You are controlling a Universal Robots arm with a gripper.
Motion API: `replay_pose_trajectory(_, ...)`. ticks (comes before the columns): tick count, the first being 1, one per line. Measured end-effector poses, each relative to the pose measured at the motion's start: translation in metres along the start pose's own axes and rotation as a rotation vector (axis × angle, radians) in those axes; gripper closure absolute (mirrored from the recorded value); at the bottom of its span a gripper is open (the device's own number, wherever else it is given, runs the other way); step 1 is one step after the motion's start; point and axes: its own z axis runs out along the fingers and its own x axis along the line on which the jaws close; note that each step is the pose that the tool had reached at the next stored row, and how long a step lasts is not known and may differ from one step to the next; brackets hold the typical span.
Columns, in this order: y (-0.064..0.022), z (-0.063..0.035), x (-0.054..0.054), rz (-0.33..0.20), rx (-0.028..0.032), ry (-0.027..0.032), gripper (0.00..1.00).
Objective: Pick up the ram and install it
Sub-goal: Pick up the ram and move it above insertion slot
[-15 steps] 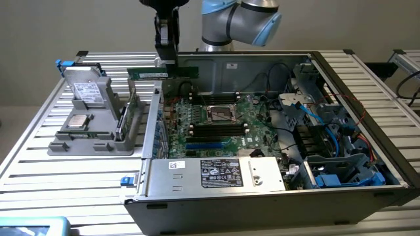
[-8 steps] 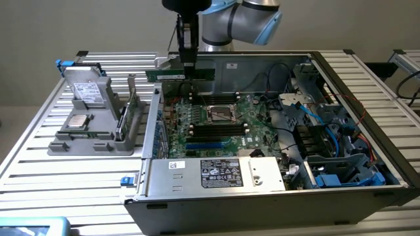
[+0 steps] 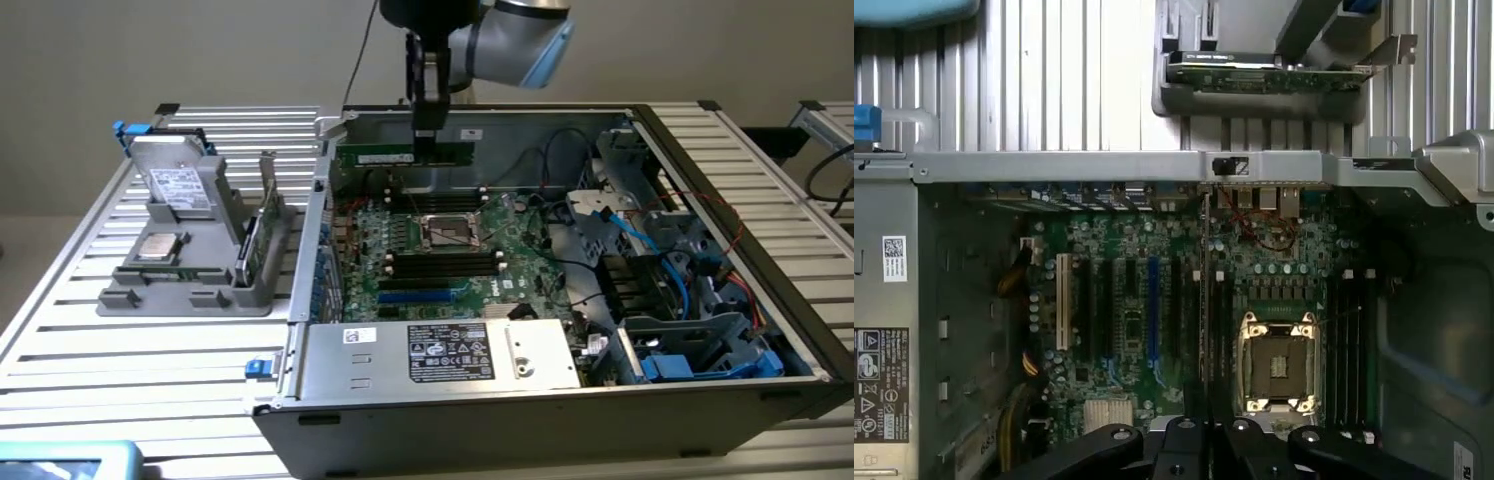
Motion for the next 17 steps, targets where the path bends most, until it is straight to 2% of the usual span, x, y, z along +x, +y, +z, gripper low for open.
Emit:
replay_pose_trajectory(10, -0.0451, 0.0084, -0.005, 0.0, 0.0, 0.0005, 0.87)
replay_pose_trajectory(11, -0.0475, 0.0092, -0.006, 0.0, 0.0, 0.0006, 0.87)
replay_pose_trajectory(17, -0.0477, 0.0152, -0.02, 0.0, -0.0001, 0.0009, 0.87)
